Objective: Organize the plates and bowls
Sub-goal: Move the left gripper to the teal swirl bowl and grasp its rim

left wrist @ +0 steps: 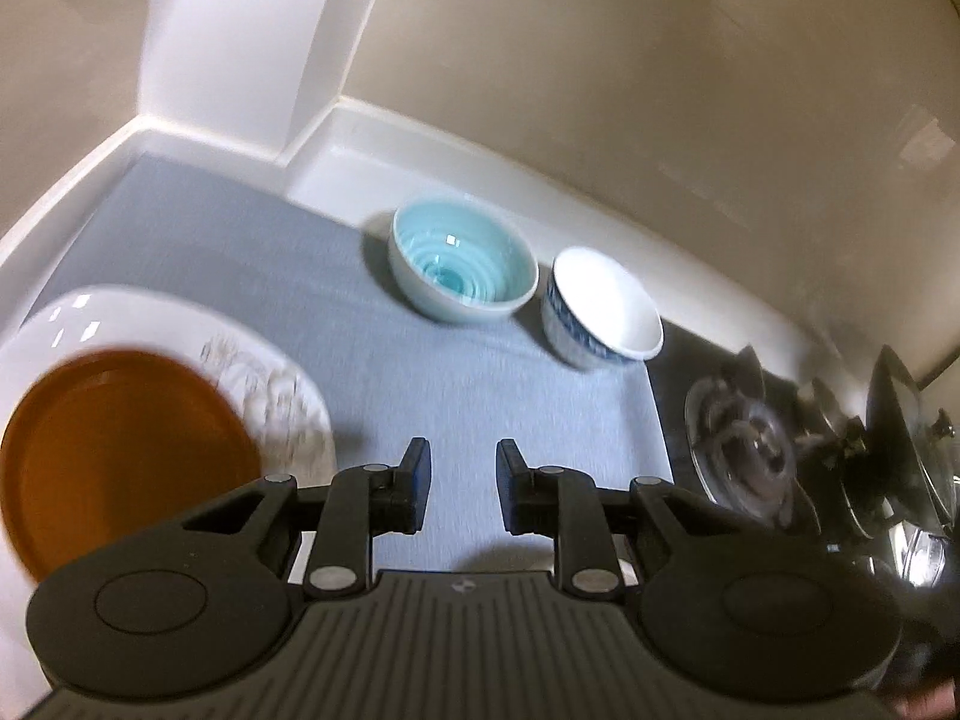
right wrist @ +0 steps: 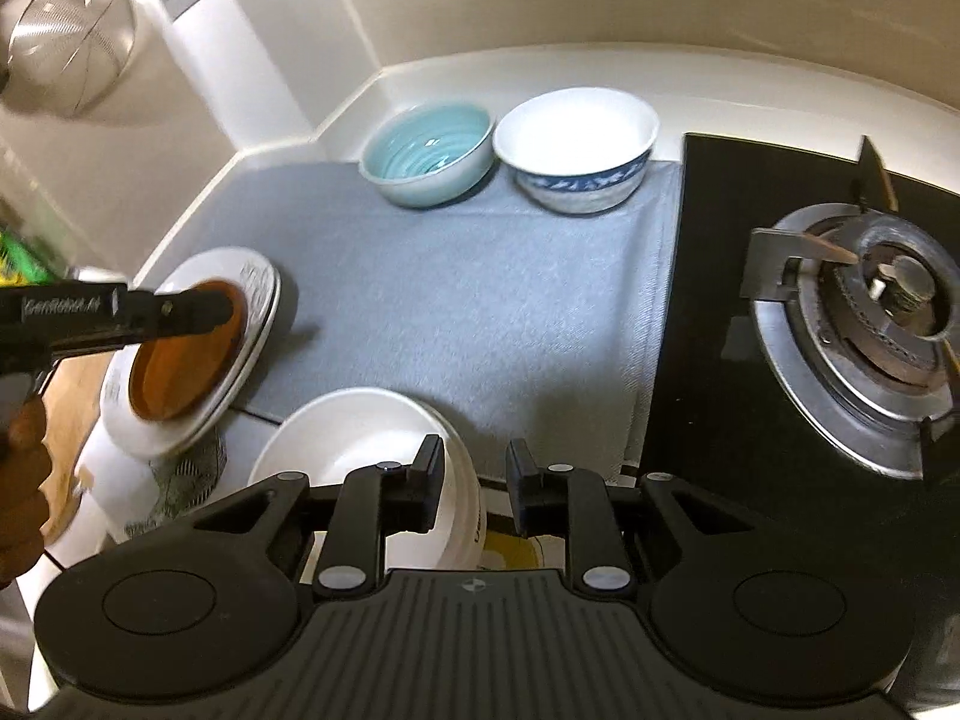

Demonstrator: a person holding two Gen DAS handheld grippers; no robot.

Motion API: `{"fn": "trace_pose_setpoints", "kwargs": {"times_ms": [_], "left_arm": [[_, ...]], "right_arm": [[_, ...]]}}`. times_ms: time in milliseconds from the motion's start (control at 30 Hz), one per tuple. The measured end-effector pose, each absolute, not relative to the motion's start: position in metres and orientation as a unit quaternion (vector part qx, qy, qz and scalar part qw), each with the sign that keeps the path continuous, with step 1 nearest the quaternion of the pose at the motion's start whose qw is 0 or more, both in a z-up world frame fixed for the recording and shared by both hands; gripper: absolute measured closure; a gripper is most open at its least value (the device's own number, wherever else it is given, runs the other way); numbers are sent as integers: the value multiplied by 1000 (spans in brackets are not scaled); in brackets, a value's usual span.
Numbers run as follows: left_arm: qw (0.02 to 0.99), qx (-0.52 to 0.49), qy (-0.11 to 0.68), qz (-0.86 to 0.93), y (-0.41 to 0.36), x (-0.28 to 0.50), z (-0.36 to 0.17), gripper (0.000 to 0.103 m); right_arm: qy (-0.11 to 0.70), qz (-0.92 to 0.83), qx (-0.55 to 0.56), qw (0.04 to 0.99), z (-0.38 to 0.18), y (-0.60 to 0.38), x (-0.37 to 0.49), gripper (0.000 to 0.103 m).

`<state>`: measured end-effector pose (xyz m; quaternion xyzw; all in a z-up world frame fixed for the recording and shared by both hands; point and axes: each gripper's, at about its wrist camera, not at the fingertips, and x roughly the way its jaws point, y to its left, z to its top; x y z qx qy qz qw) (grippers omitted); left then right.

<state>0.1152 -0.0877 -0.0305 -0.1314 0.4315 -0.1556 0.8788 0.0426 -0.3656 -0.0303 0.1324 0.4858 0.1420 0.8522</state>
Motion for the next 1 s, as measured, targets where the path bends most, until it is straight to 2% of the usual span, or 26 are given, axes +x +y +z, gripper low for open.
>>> {"fn": "trace_pose_setpoints", "kwargs": {"times_ms": [233,400,600,700,733,767,1000], "left_arm": [[874,-157,436,-147,-70,175,-35,78],[872,-164,434,-159,-72,229,-39,63],[856,-183,459,-153,-88,284,-67,62],[846,-189,478,-143,-97,301,-80,64],[845,-182,484,-134,-101,304,-83,72],[846,-171,490,-125,-104,307,-86,85],[835,-149,510,-141,-95,287,-85,85]], "right_arm": [[467,74,147,869,-12,-348,23,79],[449,35,149,880,1,-333,5,79],[445,-12,156,882,6,-324,-19,79],[445,-32,159,881,7,-323,-26,79],[445,-38,160,880,7,-324,-28,79],[444,-45,161,880,8,-325,-29,79],[444,-63,176,876,7,-329,-33,79]]}}
